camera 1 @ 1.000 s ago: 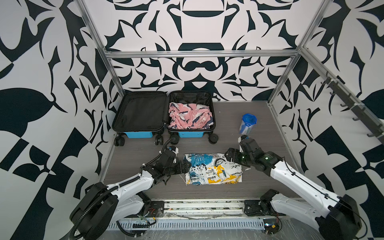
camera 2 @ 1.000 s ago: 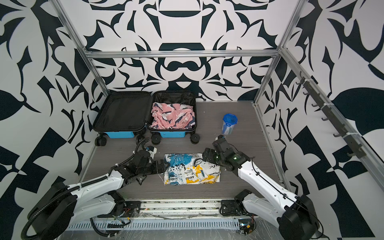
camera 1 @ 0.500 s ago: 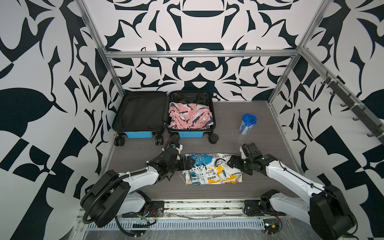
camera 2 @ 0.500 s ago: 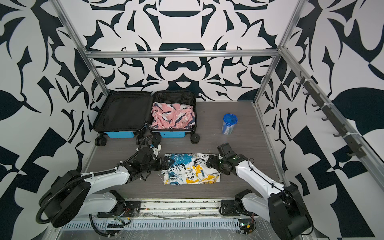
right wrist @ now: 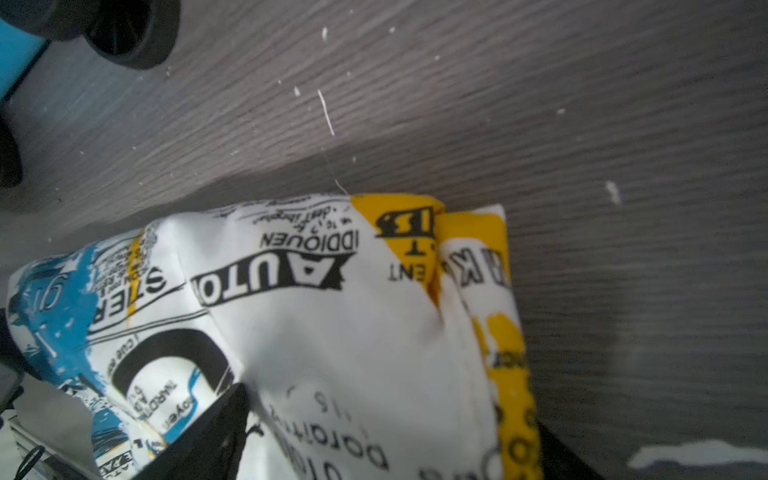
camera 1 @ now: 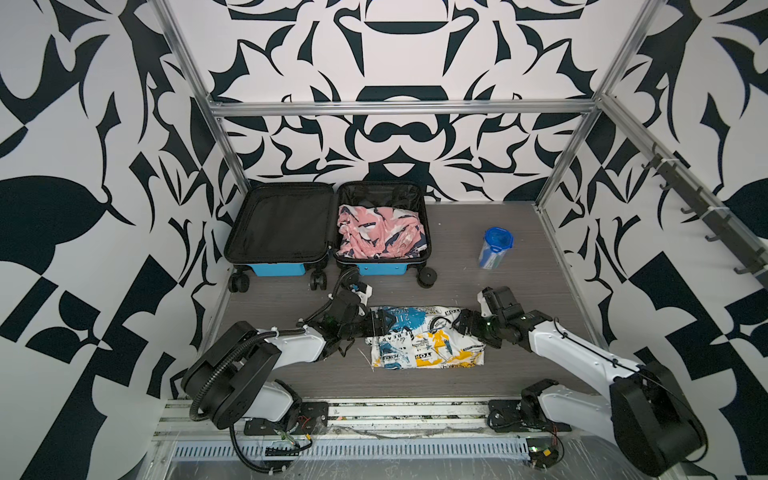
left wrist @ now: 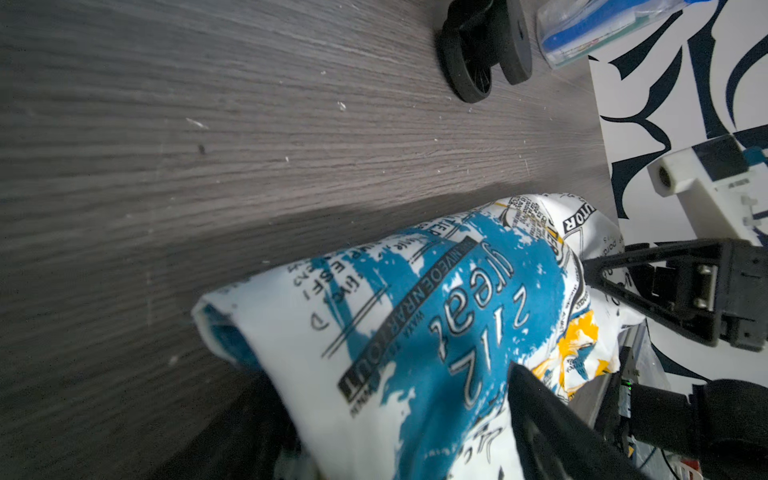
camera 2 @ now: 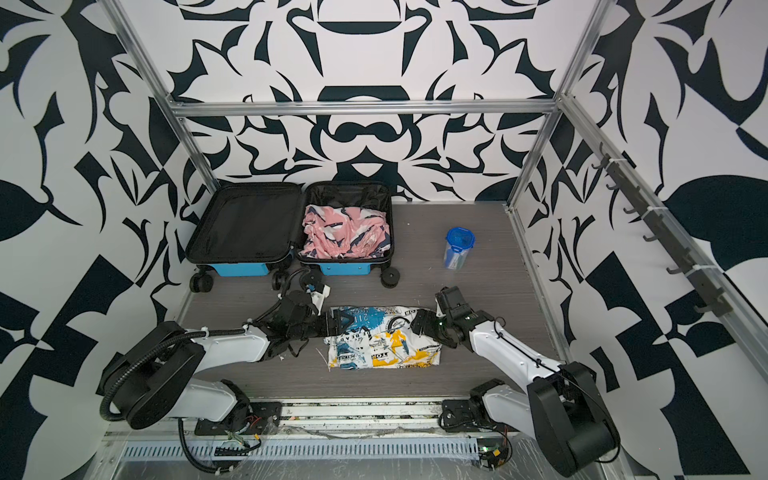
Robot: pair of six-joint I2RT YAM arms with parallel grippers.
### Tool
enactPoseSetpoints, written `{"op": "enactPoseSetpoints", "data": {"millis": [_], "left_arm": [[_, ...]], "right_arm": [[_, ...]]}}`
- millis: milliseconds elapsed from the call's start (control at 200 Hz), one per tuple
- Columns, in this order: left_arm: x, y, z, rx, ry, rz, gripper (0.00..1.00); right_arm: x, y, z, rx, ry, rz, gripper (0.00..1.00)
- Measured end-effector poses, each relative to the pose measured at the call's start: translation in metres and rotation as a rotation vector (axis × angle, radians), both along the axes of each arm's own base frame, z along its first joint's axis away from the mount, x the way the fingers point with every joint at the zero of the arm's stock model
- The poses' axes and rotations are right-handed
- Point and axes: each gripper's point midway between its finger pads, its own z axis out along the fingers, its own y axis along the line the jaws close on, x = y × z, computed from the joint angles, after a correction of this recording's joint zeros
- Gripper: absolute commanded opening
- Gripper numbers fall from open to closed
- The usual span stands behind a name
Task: Pack the luggage
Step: 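Grasp the printed garment edges with both grippers, then lift the printed garment with both grippers and lower it into the suitcase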
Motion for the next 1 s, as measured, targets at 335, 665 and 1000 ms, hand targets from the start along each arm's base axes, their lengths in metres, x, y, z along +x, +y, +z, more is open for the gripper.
{"op": "enactPoseSetpoints", "data": {"millis": [335,665,1000], "left_arm": [[-0.014,-0.008,-0.015,-0.008,0.08,-0.052,0.3],[-0.022,-0.006,-0.006,0.012,0.123,-0.064,0.0],[-0.006,-0.005,0.08,0.001,-0.03,-0.043,0.0]], "right_arm": [[0.004,0.016,-0.005,0.125,-0.021,-0.035,0.43],[-0.007,0.029,0.008,0.163,-0.018,-0.02,0.04],[0.014,0.053,0.068,0.211,-0.114,0.029,0.0]]}}
